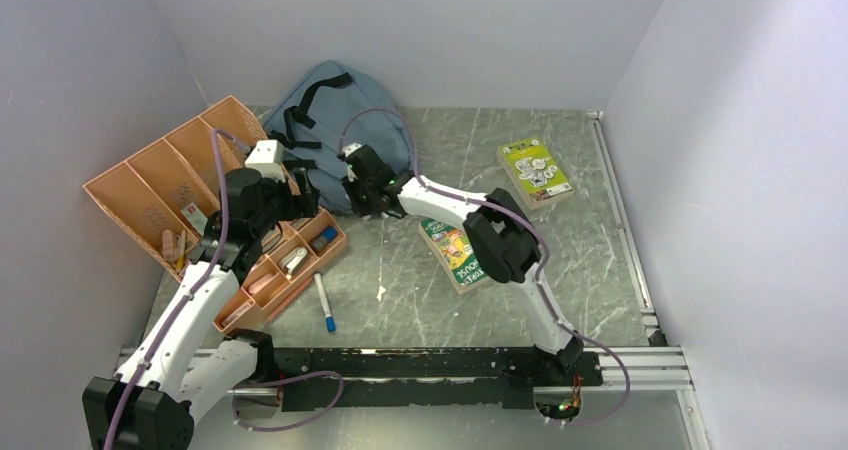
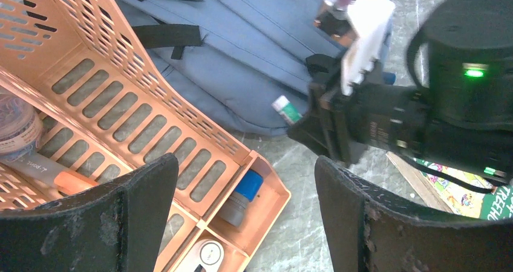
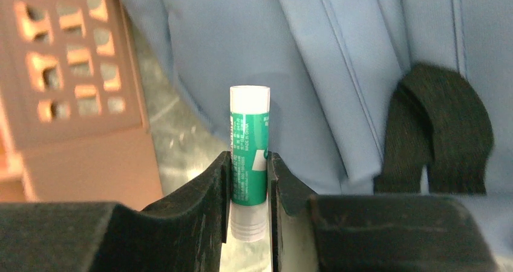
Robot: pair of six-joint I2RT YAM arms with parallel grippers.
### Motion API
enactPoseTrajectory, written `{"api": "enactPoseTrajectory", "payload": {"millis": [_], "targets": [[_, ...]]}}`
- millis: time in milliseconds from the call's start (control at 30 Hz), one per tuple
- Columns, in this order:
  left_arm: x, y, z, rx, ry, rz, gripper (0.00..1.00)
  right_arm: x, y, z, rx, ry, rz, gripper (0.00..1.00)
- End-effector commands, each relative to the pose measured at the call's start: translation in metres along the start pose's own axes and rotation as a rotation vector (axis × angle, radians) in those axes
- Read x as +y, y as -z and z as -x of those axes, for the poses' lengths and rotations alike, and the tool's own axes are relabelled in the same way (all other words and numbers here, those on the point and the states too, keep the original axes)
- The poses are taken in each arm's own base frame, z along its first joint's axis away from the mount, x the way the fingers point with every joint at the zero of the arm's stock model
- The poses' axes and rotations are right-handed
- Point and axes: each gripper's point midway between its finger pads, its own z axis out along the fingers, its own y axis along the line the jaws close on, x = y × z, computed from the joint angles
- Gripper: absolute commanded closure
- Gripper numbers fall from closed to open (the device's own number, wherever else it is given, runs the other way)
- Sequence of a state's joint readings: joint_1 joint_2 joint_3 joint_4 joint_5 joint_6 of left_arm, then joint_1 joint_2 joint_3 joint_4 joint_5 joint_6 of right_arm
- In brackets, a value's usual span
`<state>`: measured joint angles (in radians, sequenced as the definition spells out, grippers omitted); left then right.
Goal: Pack the student bag
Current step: Pick up the stationery from the student bag, then place the stationery at the center of the board.
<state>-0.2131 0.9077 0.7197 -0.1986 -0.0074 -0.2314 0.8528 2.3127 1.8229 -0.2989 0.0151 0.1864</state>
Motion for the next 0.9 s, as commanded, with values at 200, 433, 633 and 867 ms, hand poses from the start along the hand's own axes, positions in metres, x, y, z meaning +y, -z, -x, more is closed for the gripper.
{"api": "enactPoseTrajectory", "payload": {"millis": [200, 433, 633, 867], "targets": [[-0.004, -0.001, 0.010, -0.030, -0.017, -0.019, 0.13, 0.016, 0.091, -0.028, 0.003, -0.036, 0.089, 0.78], [-0.004, -0.002, 0.009, -0.028, -0.018, -0.018, 0.13, 0.042, 0.099, -0.093, 0.078, -0.131, 0.175, 0.78], [-0.004, -0.003, 0.007, -0.020, -0.018, -0.017, 0.13, 0.081, 0.093, -0.106, 0.081, -0.102, 0.227, 0.75], [-0.004, -0.003, 0.006, -0.017, -0.019, -0.016, 0.13, 0.081, 0.083, -0.105, 0.083, -0.154, 0.185, 0.47]]}}
